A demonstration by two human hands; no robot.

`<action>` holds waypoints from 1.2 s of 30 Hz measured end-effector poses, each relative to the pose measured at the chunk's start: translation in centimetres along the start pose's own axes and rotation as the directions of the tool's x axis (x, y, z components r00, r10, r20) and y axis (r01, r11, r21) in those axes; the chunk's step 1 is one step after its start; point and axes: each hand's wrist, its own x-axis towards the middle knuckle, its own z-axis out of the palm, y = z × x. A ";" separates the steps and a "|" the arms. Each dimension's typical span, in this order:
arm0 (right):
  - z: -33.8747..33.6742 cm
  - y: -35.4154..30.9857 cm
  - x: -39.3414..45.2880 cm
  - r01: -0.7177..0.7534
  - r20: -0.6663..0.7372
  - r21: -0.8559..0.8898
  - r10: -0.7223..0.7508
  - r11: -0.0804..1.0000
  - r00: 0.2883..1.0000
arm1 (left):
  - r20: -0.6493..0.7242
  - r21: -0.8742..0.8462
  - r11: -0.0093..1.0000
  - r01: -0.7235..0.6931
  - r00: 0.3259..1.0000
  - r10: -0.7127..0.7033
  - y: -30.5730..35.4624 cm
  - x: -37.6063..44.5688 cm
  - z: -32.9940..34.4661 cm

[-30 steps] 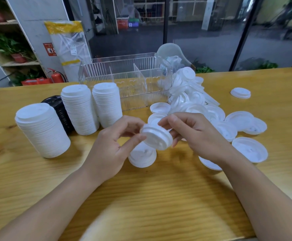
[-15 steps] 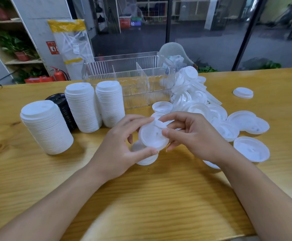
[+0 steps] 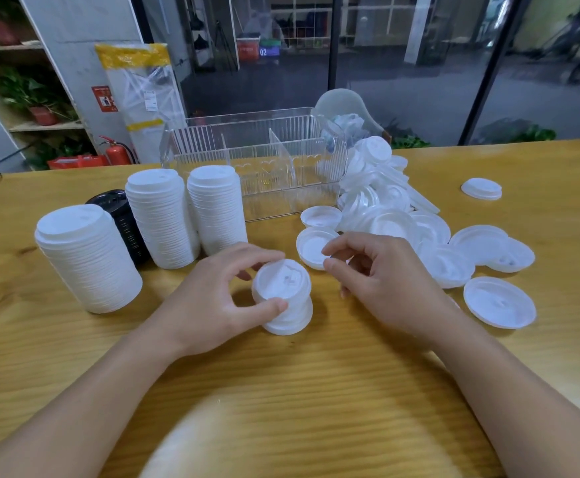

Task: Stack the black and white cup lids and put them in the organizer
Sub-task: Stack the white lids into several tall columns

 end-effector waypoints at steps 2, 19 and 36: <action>0.2 0.2 0.0 0.022 -0.011 -0.079 -0.023 0.997 1.000 | 0.040 0.023 1.000 -0.009 0.999 0.008 0.0 0.1 0.2; 0.5 -0.2 -0.1 0.063 0.008 -0.189 -0.062 0.980 0.998 | 0.152 0.109 0.994 0.012 0.988 -0.028 -0.5 -0.2 0.6; 2.4 1.5 0.9 0.153 0.025 -0.504 -0.162 0.850 0.986 | 0.201 0.110 0.994 -0.020 0.980 -0.003 0.0 -0.1 2.0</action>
